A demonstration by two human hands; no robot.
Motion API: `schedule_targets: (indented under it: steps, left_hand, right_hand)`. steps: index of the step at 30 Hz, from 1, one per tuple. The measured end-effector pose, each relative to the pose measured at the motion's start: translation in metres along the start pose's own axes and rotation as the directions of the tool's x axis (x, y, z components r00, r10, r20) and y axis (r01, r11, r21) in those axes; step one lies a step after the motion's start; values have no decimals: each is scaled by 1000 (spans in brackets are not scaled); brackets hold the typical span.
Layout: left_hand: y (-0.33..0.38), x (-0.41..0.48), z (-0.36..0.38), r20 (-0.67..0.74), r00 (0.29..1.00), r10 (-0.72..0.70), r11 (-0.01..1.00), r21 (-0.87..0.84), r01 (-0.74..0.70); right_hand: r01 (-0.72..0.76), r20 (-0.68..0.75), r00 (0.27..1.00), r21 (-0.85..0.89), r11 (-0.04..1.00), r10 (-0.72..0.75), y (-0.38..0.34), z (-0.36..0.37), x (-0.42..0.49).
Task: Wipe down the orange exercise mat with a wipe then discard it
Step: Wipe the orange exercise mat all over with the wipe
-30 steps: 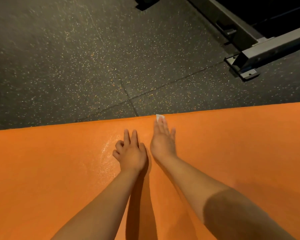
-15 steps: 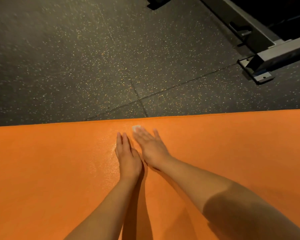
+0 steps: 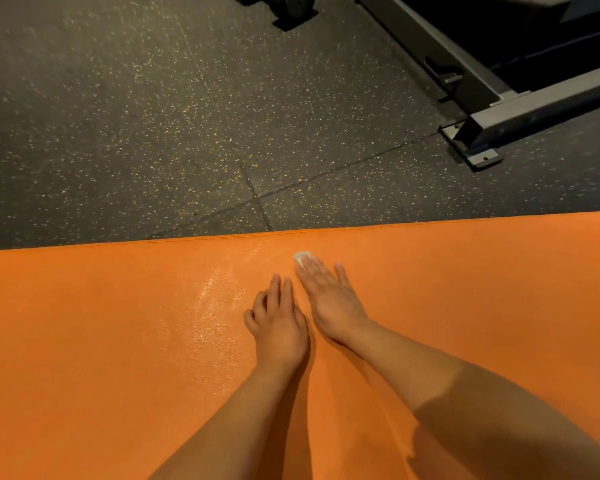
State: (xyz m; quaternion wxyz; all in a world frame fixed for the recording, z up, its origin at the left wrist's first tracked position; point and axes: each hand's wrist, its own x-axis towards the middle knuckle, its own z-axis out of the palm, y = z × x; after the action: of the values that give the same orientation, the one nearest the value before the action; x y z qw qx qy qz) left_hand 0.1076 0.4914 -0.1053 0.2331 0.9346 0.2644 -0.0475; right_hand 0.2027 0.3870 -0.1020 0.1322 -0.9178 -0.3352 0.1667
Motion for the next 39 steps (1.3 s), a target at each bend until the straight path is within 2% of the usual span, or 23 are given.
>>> schedule_targets:
  steps: [1,5,7,9,12,14,16,18,20,23,25,28,30,32,33,35,37,39]
  left_hand:
    - [0,-7,-1,-5,1000,-8,1000,-12,8]
    - [-5,-41,-2,-8,999,50,994,-95,-51]
    - [-10,-60,4,-5,996,90,984,-154,-89]
    - [-12,-84,8,13,999,49,984,-169,-46]
    - [-15,-126,3,19,994,-109,992,-57,110]
    - [-16,-157,-3,65,989,-133,991,2,134]
    - [-16,-186,-7,121,986,-118,992,59,112]
    - [-18,-214,-8,163,981,-101,993,83,88]
    - [-18,-239,-10,187,979,-76,995,78,62]
    - [-17,-266,-10,194,979,-59,996,77,44]
    - [-16,-283,-11,179,979,-100,993,83,87]
    - [-15,-305,-12,179,972,-153,988,36,149]
    - [-13,-316,-9,204,966,-162,987,19,162]
    - [-8,-326,-9,221,963,-156,988,46,149]
    - [-5,-329,-9,227,961,-160,987,55,151]
    - [-1,-334,-9,222,959,-175,985,35,172]
    - [1,-341,-7,193,965,-177,983,-6,182]
    - [1,-352,-5,165,973,-159,985,-44,168]
  right_hand:
    - [20,9,1000,-39,999,-20,9,-2,-7]
    - [-116,-13,993,-89,989,115,25,-4,-40]
    - [-51,13,999,-63,997,52,12,10,-66]
    - [57,24,998,-54,997,-56,1,27,-99]
    - [240,42,970,-50,969,-238,-12,50,-155]
    - [335,130,936,-53,941,-326,-18,58,-192]
    - [360,223,912,-29,933,-345,-14,53,-214]
    - [312,265,921,-67,948,-285,-9,43,-223]
    - [171,260,955,-100,980,-140,-11,35,-226]
    - [-3,262,965,-24,1000,9,-34,38,-249]
    - [47,308,950,15,999,-49,-54,46,-278]
    - [202,370,904,71,977,-214,-65,48,-315]
    - [239,414,880,40,970,-234,-55,40,-320]
    - [137,382,917,-33,990,-114,-42,34,-321]
    - [18,341,940,-51,999,0,-37,32,-324]
    - [-184,297,937,-33,982,186,-38,32,-335]
    - [-215,294,932,-21,976,211,-56,35,-353]
    - [-139,323,938,26,990,123,-78,35,-370]
